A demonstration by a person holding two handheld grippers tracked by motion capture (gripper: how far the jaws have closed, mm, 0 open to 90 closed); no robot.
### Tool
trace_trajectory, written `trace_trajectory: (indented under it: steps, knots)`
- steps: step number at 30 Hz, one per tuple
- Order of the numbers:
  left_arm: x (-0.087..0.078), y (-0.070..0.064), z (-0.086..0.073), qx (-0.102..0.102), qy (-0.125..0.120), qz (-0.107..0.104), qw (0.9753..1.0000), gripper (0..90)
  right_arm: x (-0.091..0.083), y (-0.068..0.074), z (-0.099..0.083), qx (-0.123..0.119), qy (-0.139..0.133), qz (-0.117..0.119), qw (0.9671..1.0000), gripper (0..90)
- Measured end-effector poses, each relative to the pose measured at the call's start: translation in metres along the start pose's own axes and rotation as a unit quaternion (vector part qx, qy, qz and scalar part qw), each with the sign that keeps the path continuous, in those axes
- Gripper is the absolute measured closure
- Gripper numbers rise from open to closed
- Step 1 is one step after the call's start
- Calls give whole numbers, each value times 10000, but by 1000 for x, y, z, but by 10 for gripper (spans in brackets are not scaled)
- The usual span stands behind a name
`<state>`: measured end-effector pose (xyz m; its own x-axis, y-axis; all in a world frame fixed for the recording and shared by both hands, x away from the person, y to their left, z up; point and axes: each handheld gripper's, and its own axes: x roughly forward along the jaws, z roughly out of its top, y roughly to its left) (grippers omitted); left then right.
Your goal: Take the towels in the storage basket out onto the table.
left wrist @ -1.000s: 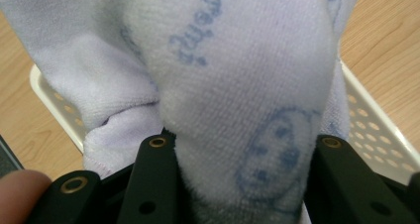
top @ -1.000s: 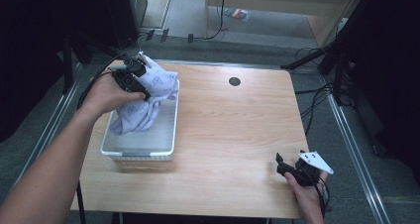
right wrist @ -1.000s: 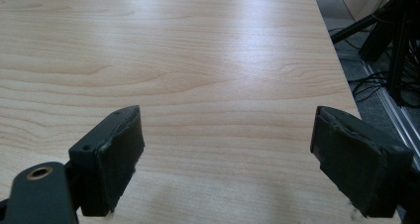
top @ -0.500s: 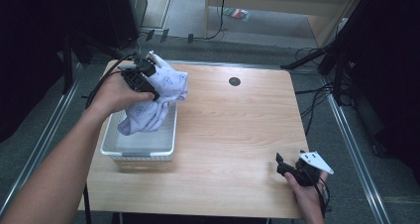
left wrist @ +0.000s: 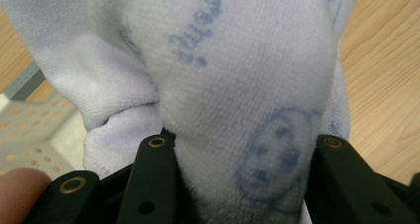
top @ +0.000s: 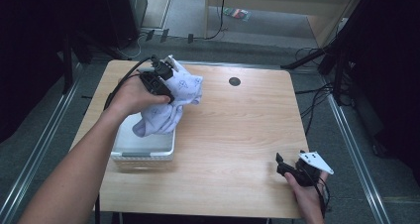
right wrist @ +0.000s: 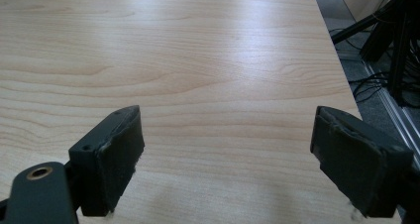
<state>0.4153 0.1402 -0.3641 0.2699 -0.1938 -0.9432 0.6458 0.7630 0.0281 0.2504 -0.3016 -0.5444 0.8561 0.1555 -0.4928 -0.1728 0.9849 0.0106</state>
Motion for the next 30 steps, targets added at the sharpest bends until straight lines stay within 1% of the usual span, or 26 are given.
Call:
trace_trajectory:
  steps: [3,4,5,6,7,10,11,15,17,18,20,22,24,29,30]
  knots:
    - [2,-6,4,28,-49,-14,10000,625,0,0,0,-5,-10,-9,10000,132]
    - [4,-8,6,10,-80,-32,10000,625,0,1,0,-44,-19,-12,10000,132]
    - [4,-8,6,10,-80,-32,10000,625,0,1,0,-44,-19,-12,10000,132]
    - [5,-10,7,55,-59,-42,10000,625,0,1,0,-52,-18,-16,10000,132]
    - [6,-11,7,33,-63,-51,10000,625,0,1,0,-61,-11,-24,10000,132]
    - [7,-13,10,75,-35,-77,9999,625,0,1,0,-58,-15,-20,10000,132]
    - [8,-15,11,47,-89,-66,9999,625,0,1,0,-49,-19,-16,10000,132]
    - [7,-23,18,134,-100,-111,9998,624,0,1,0,-72,-16,-33,10000,132]
    - [7,-25,20,124,-139,-110,9998,624,0,2,0,-74,-15,-38,10000,132]
    - [8,-29,22,130,-148,-135,9997,624,0,2,0,-74,-16,-40,10000,132]
    - [8,-33,26,203,-151,-158,9996,624,0,1,0,-75,-15,-31,10000,132]
    - [9,-39,30,234,-167,-187,9994,624,0,1,0,-72,-17,-27,10000,132]
    - [10,-44,34,318,-150,-216,9991,623,0,1,0,-79,-17,-26,10000,132]
    - [15,-55,43,398,-170,-290,9986,623,0,1,-1,-84,-20,-14,10000,132]
    - [15,-55,43,398,-170,-290,9986,623,0,1,-1,-84,-20,-14,10000,132]
